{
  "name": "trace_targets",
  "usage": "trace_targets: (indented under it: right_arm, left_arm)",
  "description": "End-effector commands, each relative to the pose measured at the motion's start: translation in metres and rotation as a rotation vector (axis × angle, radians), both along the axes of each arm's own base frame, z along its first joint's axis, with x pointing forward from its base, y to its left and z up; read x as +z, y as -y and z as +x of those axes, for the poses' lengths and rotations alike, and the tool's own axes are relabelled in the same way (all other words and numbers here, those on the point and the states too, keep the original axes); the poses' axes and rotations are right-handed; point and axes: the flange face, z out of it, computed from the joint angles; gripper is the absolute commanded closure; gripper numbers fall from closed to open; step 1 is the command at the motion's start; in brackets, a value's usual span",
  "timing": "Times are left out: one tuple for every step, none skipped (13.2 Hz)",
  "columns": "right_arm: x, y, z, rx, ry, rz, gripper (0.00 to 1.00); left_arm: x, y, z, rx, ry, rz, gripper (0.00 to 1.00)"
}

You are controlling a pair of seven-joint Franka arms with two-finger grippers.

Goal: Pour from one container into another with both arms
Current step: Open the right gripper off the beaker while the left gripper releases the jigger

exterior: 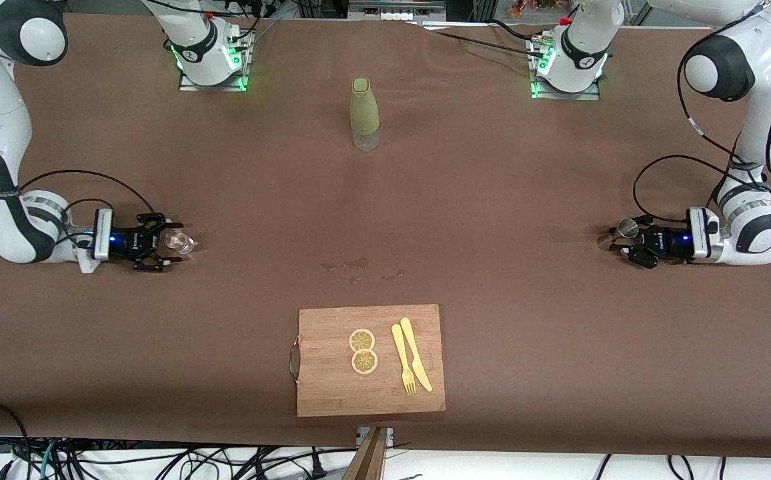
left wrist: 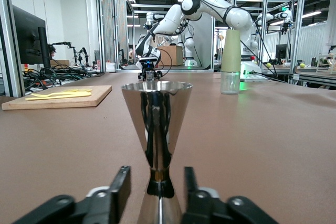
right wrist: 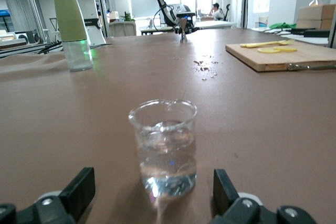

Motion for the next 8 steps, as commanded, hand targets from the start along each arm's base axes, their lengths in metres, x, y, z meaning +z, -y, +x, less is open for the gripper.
trace_targets:
  right_arm:
    - [0.049,0.036,0.002,0.005,-0.070,-0.106,0.00]
    - [0.066,0.045,0.004,-0.003,-0.105,-0.149,0.00]
    - [0.085,0.053,0.007,-0.022,-0.151,-0.193,0.00]
    - [0.100,0.057,0.009,-0.037,-0.205,-0.233,0.00]
    - [0.117,0.064,0.011,-0.062,-0.267,-0.283,0.00]
    - [0.140,0.068,0.014,-0.087,-0.333,-0.344,0.00]
    - [0.163,0.069,0.018,-0.115,-0.401,-0.413,0.00]
    - [0.189,0.067,0.026,-0.138,-0.457,-0.500,0.00]
  left_arm:
    - [0.005,-0.013,0.001,-0.004,0.009,0.056,0.00]
    - [0.017,-0.019,0.009,0.001,-0.024,0.079,0.00]
    - [0.031,-0.025,0.021,-0.019,-0.048,0.123,0.00]
    - [0.049,-0.030,0.033,-0.041,-0.097,0.180,0.00]
    - [0.069,-0.035,0.043,-0.047,-0.161,0.235,0.00]
    - [0.089,-0.038,0.050,-0.045,-0.239,0.285,0.00]
    - [0.110,-0.039,0.054,-0.030,-0.349,0.331,0.00]
    - [0.133,-0.042,0.056,-0.003,-0.460,0.379,0.00]
